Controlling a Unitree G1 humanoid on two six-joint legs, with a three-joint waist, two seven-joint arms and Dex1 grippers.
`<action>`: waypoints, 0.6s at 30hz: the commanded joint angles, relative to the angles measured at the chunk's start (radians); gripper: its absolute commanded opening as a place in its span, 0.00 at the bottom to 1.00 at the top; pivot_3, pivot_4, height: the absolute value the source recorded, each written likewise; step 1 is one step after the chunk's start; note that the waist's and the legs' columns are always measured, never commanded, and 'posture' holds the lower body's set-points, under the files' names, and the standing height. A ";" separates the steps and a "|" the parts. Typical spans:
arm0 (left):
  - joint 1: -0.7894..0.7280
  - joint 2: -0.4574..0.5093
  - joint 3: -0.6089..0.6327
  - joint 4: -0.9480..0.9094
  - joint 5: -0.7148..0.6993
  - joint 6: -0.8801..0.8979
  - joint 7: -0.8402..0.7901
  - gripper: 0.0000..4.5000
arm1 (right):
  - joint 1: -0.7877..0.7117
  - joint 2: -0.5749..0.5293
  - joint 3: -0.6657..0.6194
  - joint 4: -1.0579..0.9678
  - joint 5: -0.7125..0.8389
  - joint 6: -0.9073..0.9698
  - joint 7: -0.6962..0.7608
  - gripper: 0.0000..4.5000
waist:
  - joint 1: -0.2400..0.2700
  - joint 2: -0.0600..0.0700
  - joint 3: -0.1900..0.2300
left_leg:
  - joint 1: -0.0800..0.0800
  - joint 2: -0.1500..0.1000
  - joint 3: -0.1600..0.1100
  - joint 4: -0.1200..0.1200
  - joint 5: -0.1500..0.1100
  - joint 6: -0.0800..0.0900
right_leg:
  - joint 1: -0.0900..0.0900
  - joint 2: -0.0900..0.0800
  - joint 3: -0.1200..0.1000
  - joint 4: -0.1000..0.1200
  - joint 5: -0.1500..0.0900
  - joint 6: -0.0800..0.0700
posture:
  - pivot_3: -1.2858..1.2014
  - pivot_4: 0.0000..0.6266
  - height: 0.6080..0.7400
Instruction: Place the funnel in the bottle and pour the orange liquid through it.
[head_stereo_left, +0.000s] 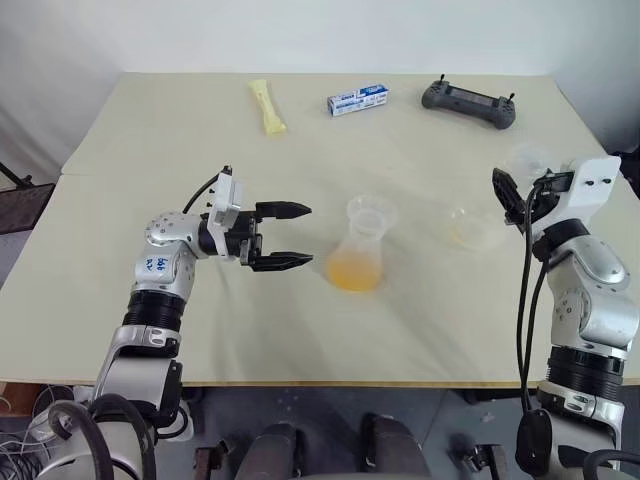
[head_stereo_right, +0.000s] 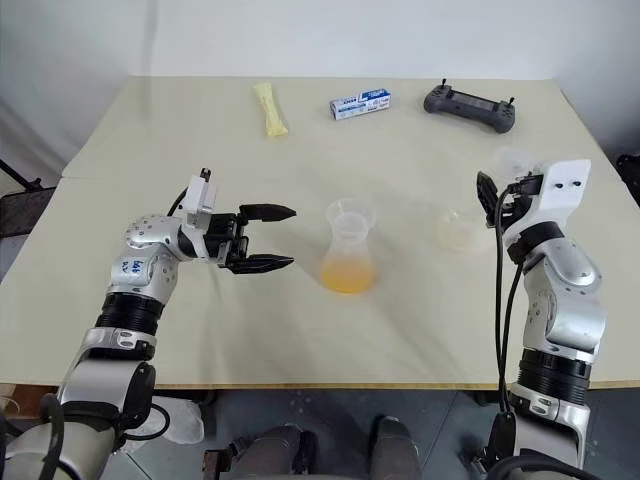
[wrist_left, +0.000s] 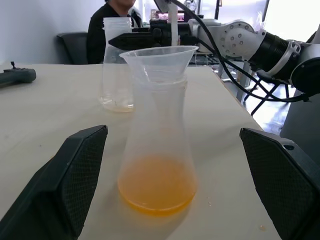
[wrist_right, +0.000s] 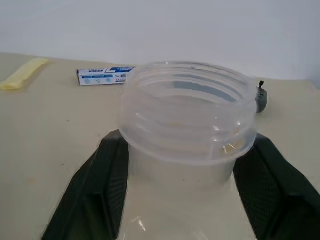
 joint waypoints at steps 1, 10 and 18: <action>0.009 0.002 0.007 -0.038 -0.001 0.003 0.016 1.00 | 0.013 -0.019 0.001 -0.065 0.039 -0.014 -0.003 0.99 | -0.001 0.000 0.000 | 0.000 0.000 0.000 0.000 0.000 0.000 | 0.000 0.000 0.000 0.000 0.000 0.000 | 0.52 0.24 1.00; 0.009 -0.002 0.012 -0.063 -0.013 0.049 0.056 1.00 | 0.002 -0.085 -0.019 -0.143 0.108 0.014 -0.004 1.00 | 0.001 0.000 0.000 | 0.000 0.000 0.000 0.000 0.000 0.000 | 0.000 0.000 0.000 0.000 0.000 0.000 | 0.52 0.24 1.00; 0.030 -0.003 0.042 -0.111 -0.037 0.107 0.126 1.00 | -0.029 -0.209 -0.037 -0.291 0.306 0.116 0.120 1.00 | 0.001 0.000 0.000 | 0.000 0.000 0.000 0.000 0.000 0.000 | 0.000 0.000 0.000 0.000 0.000 0.000 | 0.52 0.24 1.00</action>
